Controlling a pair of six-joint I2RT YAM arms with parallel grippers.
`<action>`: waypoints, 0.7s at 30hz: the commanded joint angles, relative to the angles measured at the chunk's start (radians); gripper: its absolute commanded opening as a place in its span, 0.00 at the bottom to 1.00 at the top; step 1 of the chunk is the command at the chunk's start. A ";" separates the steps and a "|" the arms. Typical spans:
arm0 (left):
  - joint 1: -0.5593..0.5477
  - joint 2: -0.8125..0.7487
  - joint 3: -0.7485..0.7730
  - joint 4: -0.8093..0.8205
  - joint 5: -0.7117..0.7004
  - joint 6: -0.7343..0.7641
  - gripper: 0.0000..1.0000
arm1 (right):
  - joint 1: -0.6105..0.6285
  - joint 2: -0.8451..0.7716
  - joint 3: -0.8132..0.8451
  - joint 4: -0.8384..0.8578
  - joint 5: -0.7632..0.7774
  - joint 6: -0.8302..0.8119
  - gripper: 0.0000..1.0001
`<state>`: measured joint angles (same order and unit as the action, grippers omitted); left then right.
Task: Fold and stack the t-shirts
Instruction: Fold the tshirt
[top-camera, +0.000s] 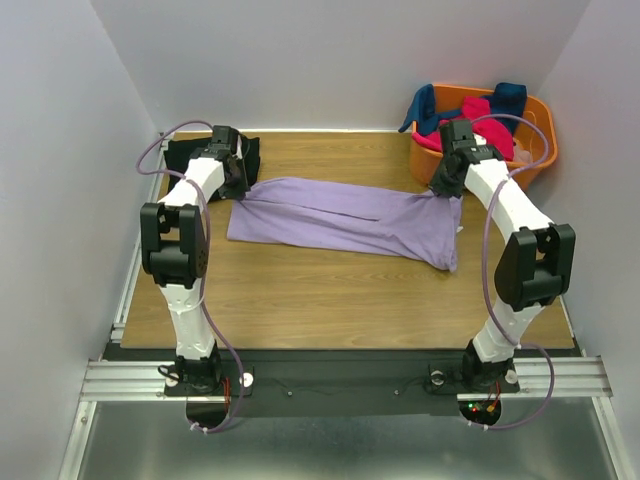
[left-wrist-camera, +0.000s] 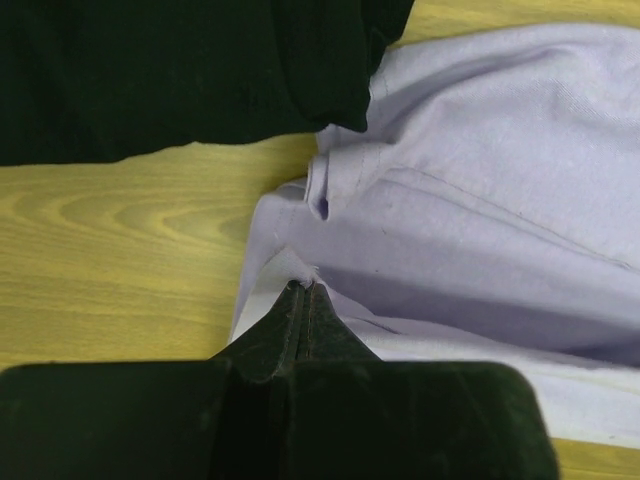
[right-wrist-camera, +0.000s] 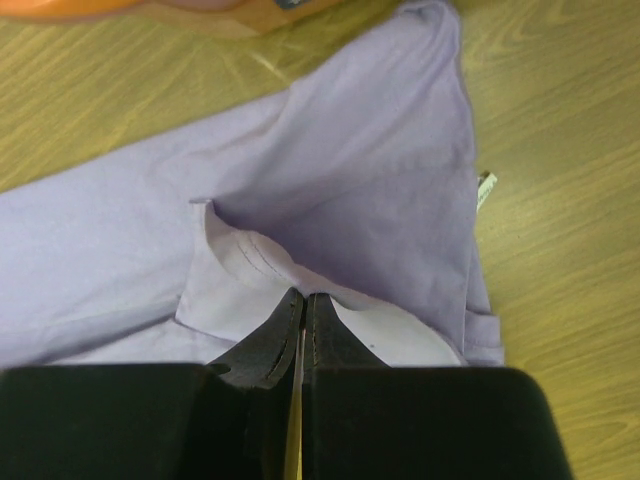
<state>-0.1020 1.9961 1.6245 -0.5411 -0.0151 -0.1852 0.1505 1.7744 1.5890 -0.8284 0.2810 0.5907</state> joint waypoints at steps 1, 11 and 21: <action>0.015 0.019 0.077 -0.016 -0.017 0.029 0.00 | -0.017 0.005 0.065 0.034 0.006 -0.026 0.00; 0.015 0.078 0.149 -0.028 0.010 0.035 0.00 | -0.035 0.037 0.106 0.034 0.010 -0.058 0.00; 0.015 0.135 0.198 -0.020 0.004 0.036 0.00 | -0.048 0.131 0.157 0.034 0.023 -0.097 0.00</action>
<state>-0.0959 2.1220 1.7573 -0.5640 -0.0029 -0.1650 0.1146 1.8812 1.7031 -0.8234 0.2806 0.5194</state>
